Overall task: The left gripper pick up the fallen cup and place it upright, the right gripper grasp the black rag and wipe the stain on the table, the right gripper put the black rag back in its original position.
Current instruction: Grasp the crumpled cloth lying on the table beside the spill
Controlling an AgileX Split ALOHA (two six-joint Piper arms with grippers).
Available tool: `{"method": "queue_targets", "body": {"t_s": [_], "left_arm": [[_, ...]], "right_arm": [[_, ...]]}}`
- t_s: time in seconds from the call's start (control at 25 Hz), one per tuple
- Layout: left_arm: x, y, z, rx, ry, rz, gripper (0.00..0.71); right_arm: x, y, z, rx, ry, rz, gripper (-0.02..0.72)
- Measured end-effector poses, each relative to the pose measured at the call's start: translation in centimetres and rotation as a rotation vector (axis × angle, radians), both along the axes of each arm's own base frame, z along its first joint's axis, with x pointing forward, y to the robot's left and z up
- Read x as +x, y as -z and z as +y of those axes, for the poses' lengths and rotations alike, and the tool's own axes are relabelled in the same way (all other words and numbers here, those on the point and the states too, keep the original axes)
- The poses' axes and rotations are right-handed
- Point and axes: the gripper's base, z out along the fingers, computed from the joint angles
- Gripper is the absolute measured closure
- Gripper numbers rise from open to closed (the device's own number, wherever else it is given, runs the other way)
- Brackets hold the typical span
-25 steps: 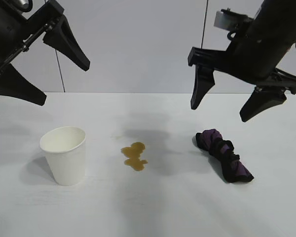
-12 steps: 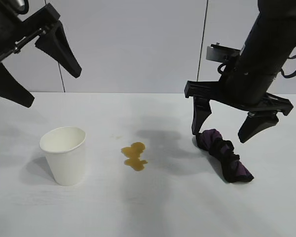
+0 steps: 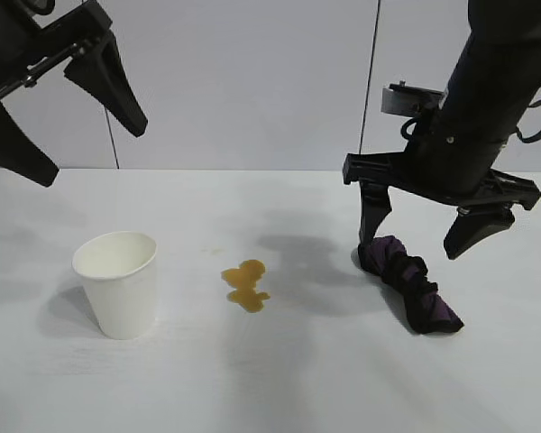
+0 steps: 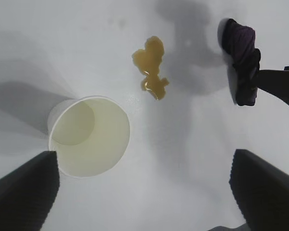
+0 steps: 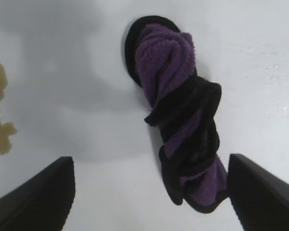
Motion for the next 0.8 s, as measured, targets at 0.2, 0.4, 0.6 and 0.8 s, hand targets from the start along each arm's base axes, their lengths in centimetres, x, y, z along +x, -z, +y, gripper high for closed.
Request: {"method": "queue_targets", "body": {"t_s": [0.2,0.4,0.6,0.8], "left_arm": [[0.0,0.0,0.0,0.003,0.001,-0.001,0.017],[0.0,0.0,0.0,0.003,0.001,0.000,0.017],[0.0,0.0,0.0,0.003,0.001,0.000,0.017],[0.1,0.0,0.0,0.003,-0.004,-0.009,0.017]], "right_arm": [[0.4,1.6,0.1,-0.010,0.005,0.019,0.157],[0.6,3.1,0.0,-0.031,0.009,0.047,0.246],[0.7,4.4,-0.1,-0.051,0.024,0.075,0.398],[0.7,4.3,0.0,-0.043,0.036,0.074,0.624]]}}
